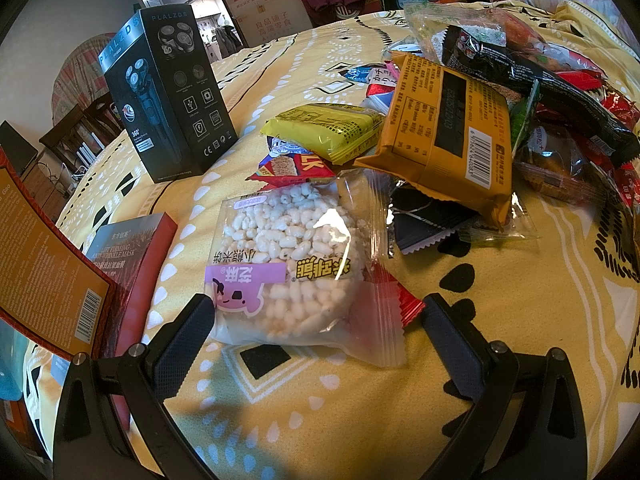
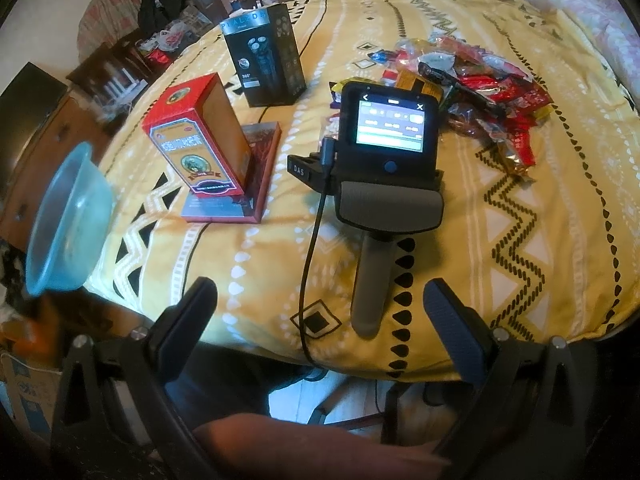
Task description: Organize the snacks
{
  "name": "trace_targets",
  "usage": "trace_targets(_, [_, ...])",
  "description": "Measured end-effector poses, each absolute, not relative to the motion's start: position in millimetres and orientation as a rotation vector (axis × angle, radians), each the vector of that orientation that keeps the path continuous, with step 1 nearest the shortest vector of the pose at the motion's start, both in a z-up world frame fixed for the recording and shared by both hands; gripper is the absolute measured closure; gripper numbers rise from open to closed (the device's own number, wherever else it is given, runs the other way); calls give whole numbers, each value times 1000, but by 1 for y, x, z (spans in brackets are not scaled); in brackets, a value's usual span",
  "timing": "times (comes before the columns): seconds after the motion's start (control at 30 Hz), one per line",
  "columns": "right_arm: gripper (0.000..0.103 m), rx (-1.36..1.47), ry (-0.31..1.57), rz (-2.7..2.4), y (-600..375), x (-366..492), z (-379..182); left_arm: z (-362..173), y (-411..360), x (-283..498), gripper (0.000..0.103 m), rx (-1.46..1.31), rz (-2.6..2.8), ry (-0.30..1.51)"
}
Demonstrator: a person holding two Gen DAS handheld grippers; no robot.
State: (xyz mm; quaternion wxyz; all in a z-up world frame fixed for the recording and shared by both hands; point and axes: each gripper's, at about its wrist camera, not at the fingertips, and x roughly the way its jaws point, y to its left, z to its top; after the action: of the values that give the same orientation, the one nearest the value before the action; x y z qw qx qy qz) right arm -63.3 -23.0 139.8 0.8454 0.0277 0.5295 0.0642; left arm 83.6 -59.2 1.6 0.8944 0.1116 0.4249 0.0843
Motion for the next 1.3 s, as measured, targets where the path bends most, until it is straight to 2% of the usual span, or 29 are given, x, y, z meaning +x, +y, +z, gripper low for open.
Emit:
trace_targets(0.67, [0,-14,1182,83,-11,-88,115,1,-59,84,0,231,175,881])
trace_targets(1.3, [0,-25,1169,67,-9,-95,114,1,-59,84,0,232,175,881])
